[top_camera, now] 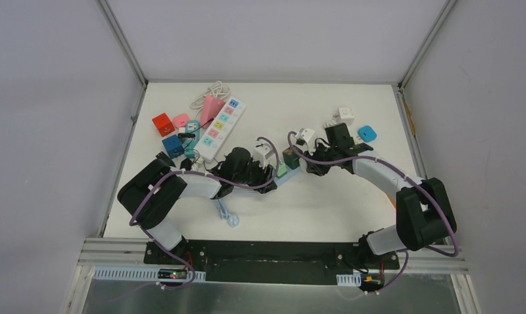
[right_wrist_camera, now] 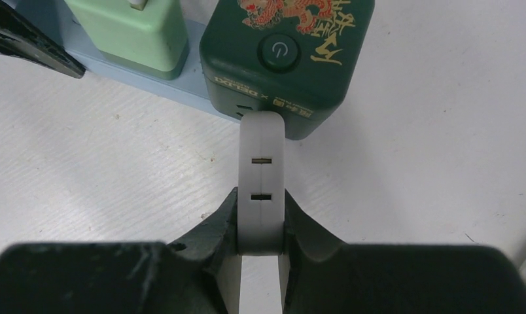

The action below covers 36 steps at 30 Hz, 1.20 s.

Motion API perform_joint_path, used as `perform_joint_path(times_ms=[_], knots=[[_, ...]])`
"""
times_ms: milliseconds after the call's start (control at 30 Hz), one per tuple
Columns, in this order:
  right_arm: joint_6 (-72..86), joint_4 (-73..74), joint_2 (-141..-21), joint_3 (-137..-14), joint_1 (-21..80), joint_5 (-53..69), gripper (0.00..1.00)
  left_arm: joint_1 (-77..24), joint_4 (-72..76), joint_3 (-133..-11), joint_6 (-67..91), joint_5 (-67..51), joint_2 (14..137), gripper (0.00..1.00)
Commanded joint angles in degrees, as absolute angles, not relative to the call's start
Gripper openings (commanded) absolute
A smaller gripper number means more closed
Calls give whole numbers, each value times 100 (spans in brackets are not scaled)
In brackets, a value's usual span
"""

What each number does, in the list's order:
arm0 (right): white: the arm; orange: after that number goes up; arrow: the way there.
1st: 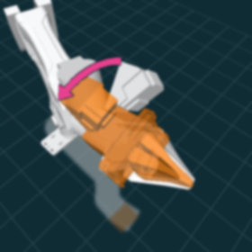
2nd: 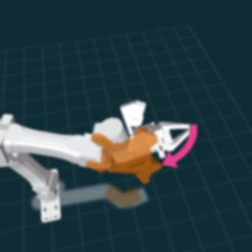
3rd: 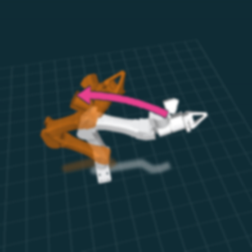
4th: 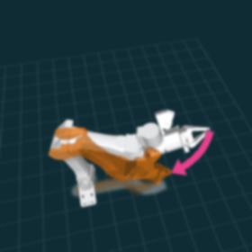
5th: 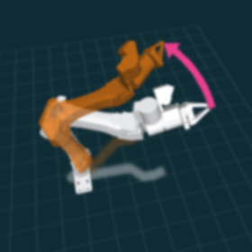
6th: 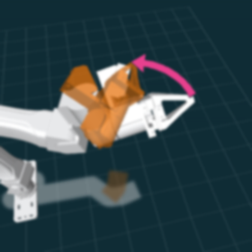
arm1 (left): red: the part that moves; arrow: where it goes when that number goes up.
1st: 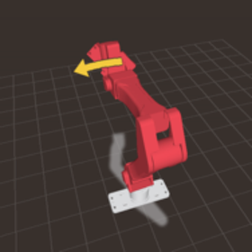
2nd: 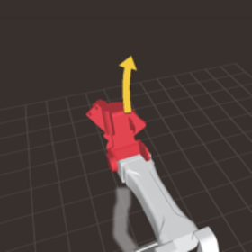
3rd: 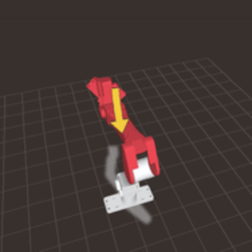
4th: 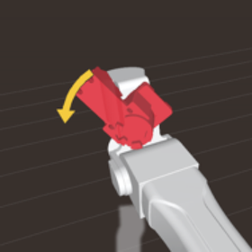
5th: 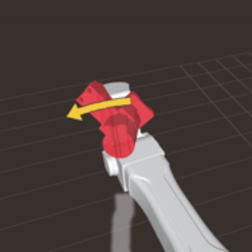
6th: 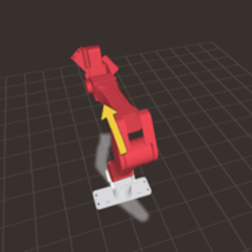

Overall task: Pull the plug off the socket
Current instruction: Remove the plug from the socket.

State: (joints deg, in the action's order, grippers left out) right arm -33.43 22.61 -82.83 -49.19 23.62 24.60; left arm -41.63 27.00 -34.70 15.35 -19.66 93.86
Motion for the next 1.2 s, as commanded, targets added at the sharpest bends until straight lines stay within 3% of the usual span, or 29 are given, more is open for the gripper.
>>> perform_joint_path(times_ms=[0,433,900,1167], knots=[[-3509,3099,-8626,-4963,2794,2695,0,-4087,2069,-3395,1653,-1593,9506,0],[-3496,2912,-8446,-4891,1914,2035,0,-4087,1995,-3332,1626,-1323,9494,0],[-3603,3045,-8420,-4856,2676,2746,0,-4096,2040,-3333,1798,-1142,9527,0],[-3629,3149,-8360,-4904,2325,2621,0,-4096,1994,-3322,1761,-1045,9503,0]])
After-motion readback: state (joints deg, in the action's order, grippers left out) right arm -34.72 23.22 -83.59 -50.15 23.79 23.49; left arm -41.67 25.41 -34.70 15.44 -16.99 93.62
